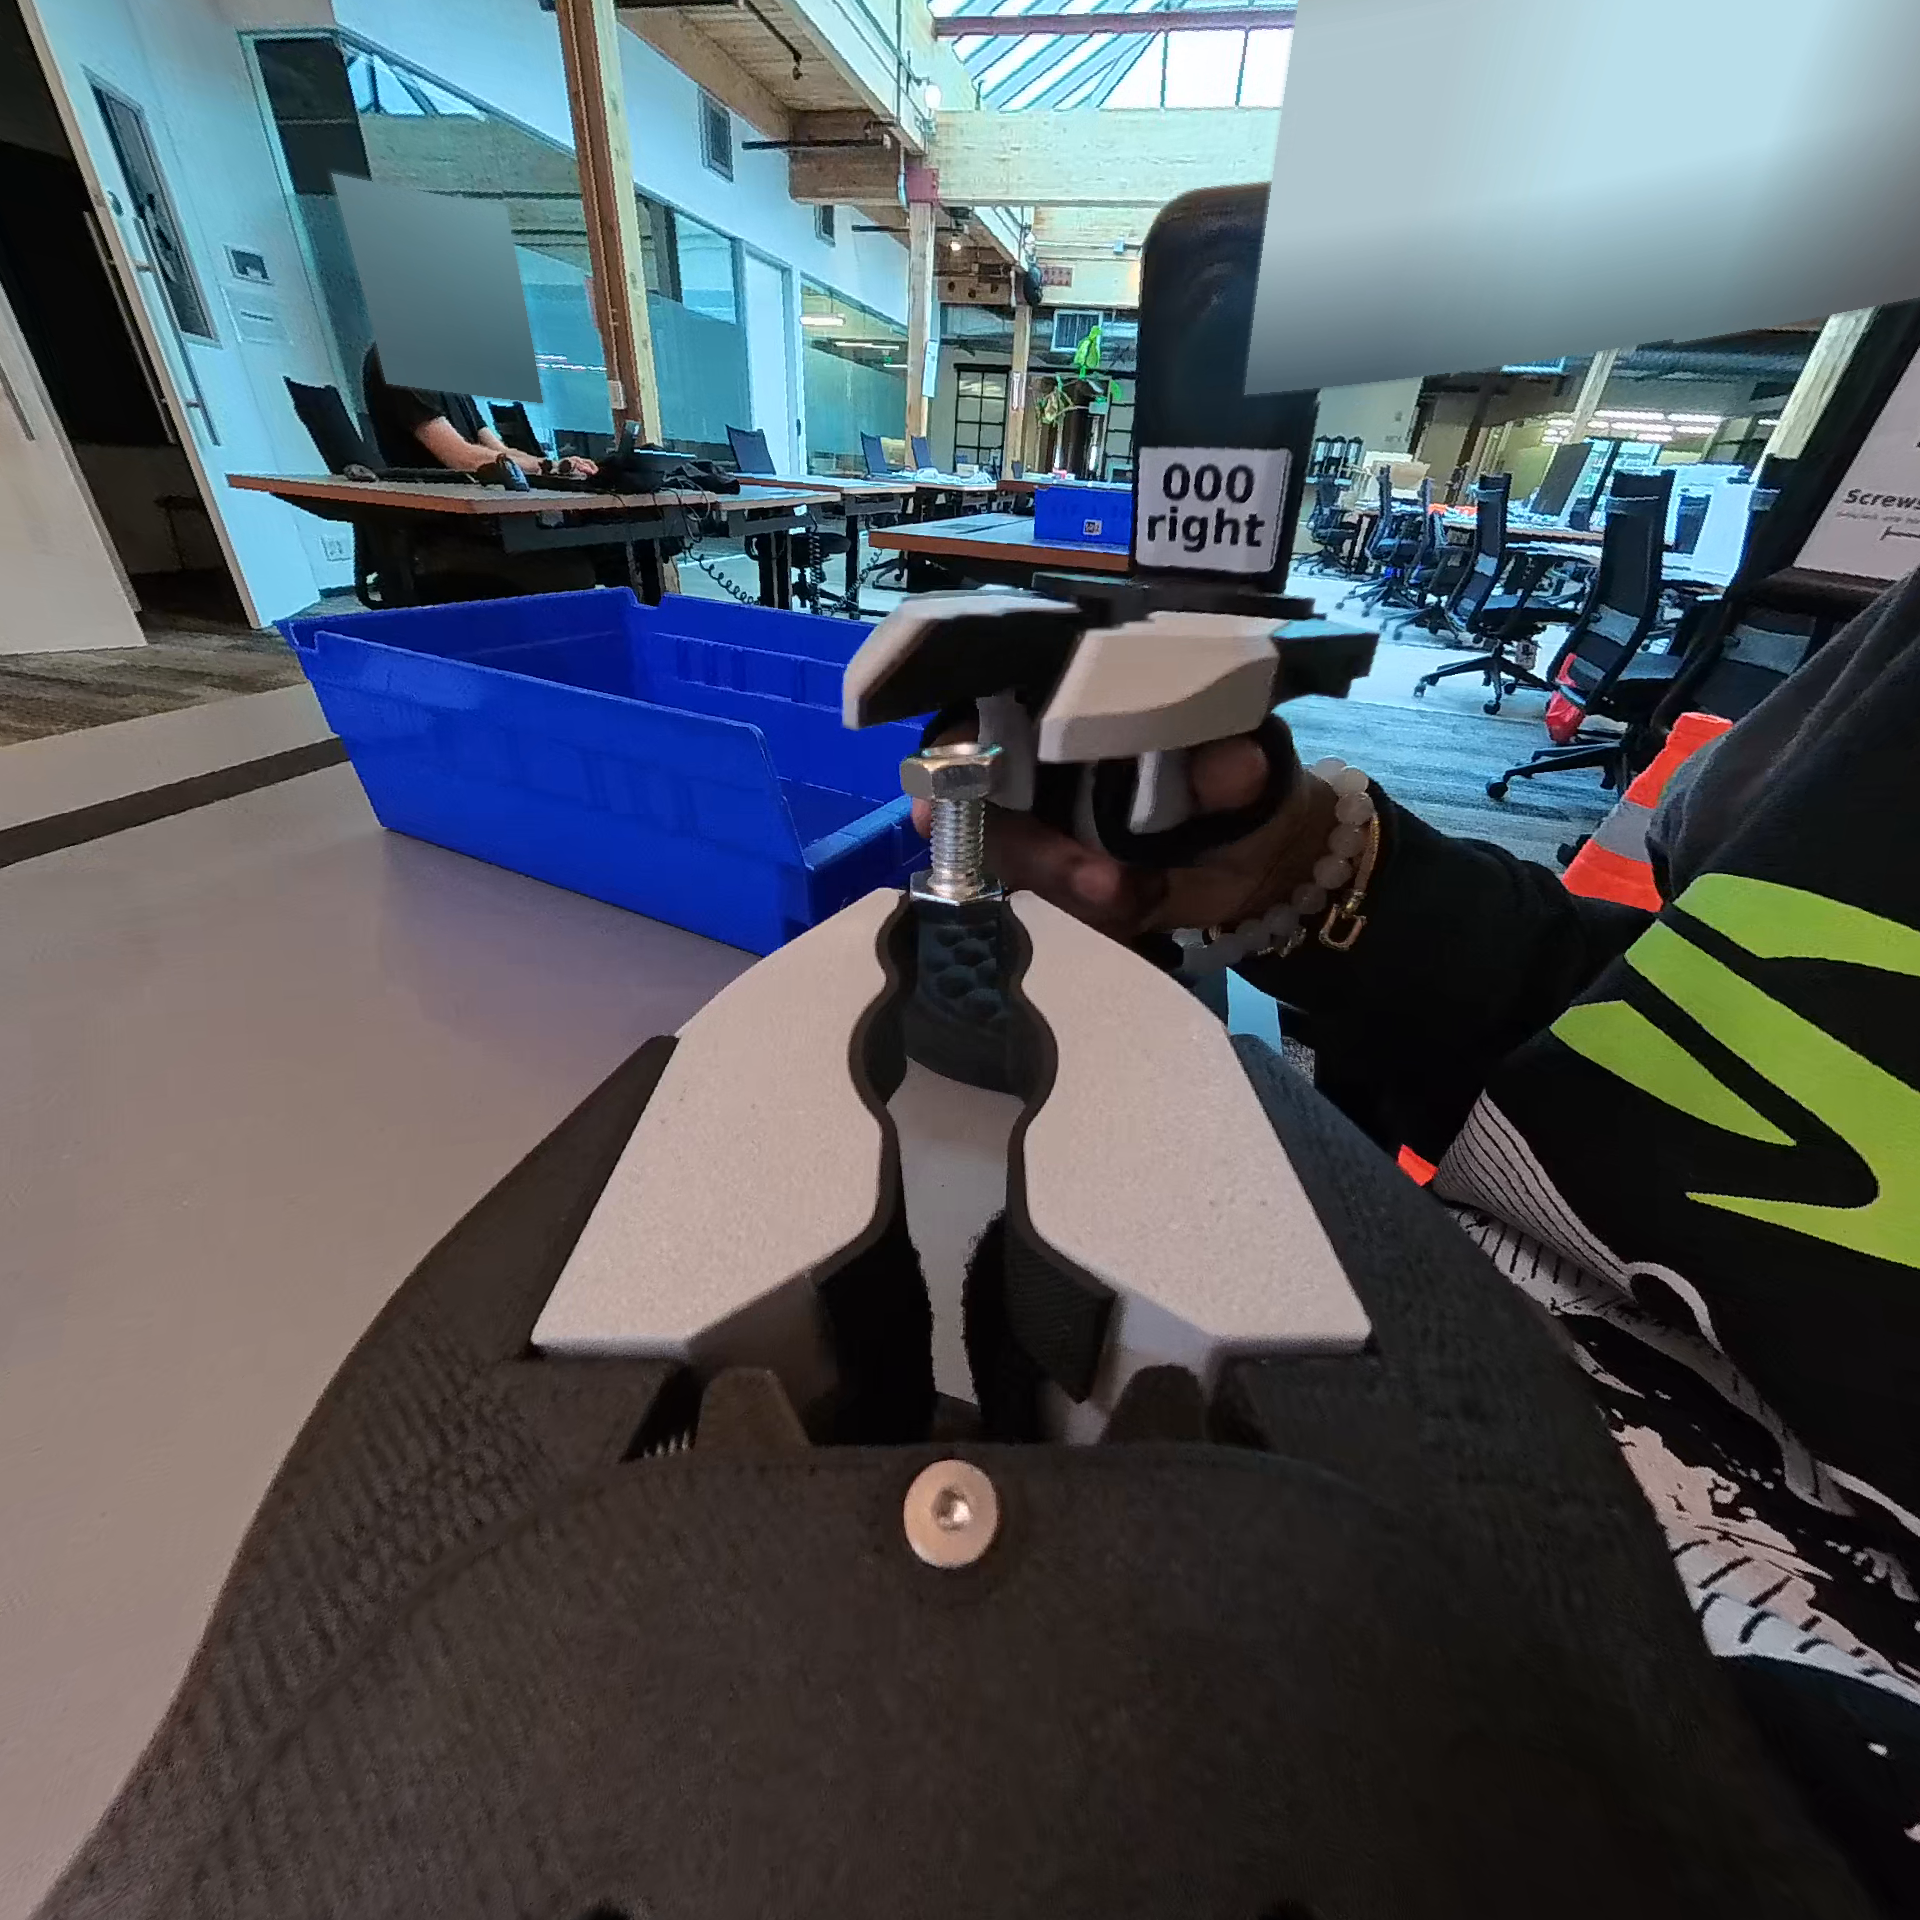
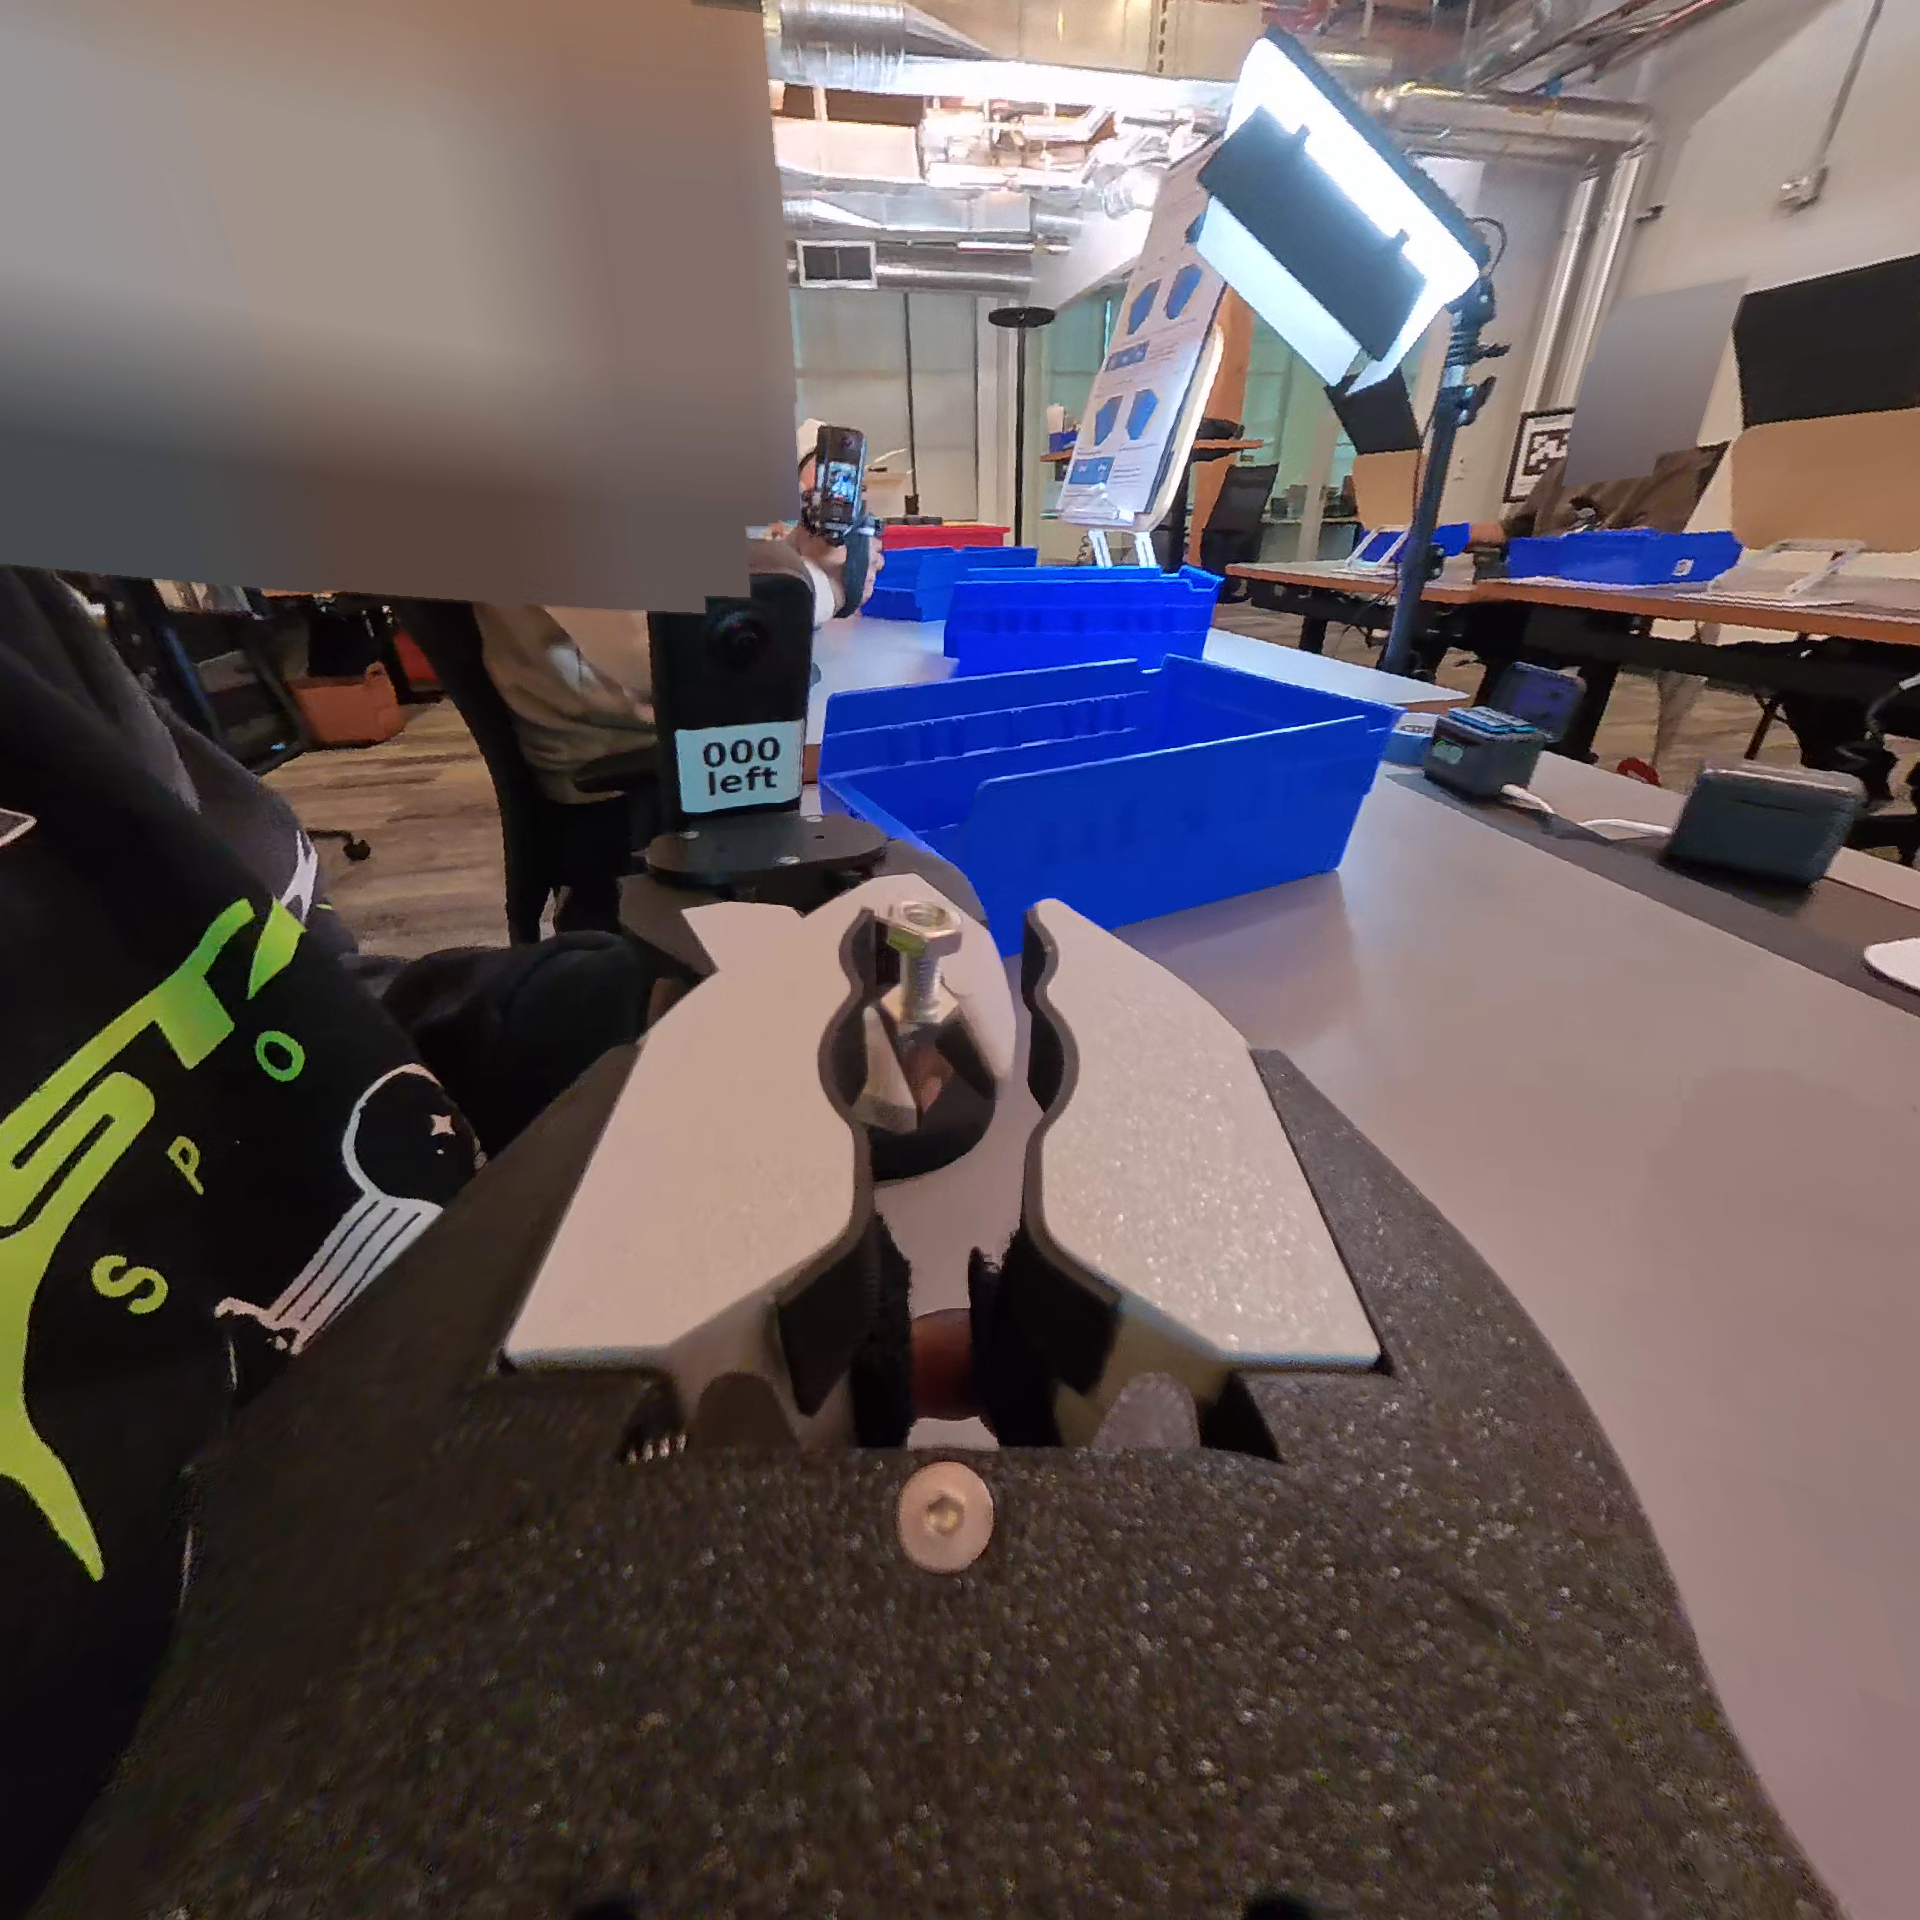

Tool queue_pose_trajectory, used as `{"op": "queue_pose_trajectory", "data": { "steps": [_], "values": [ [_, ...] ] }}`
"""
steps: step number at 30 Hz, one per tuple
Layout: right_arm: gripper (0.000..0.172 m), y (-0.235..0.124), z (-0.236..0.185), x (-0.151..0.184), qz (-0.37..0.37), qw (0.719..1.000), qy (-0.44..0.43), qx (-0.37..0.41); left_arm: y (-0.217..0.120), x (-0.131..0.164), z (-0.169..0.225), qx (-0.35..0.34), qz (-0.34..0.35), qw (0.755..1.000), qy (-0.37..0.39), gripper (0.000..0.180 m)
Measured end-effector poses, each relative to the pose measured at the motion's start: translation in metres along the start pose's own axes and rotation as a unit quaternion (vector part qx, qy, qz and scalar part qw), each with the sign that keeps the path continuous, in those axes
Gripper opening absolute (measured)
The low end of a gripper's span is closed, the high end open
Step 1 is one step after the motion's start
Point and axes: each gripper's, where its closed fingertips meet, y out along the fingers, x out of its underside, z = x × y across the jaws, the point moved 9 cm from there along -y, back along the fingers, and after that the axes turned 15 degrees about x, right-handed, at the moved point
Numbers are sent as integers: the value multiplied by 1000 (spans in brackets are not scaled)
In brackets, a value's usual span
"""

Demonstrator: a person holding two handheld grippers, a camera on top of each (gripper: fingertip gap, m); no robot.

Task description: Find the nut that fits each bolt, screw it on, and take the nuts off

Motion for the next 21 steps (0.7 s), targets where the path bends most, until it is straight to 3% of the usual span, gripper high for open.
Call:
{"op": "queue_pose_trajectory", "data": {
  "steps": [6,8,14,18,21],
  "values": [
    [24,8,-5,2,-25,1000,2,-11,1,0,1,-1,-5,1000,3,14],
    [14,7,-5,2,-30,999,-6,-12,1,0,1,1,-6,1000,3,14],
    [15,-8,1,-12,12,1000,-15,8,2,1,1,8,-10,1000,2,14],
    [15,-36,36,-25,-27,986,-55,153,1,1,0,4,-6,1000,0,14],
    [15,-61,78,-30,-108,950,-63,287,1,1,0,4,-5,1000,0,14]
  ]
}}
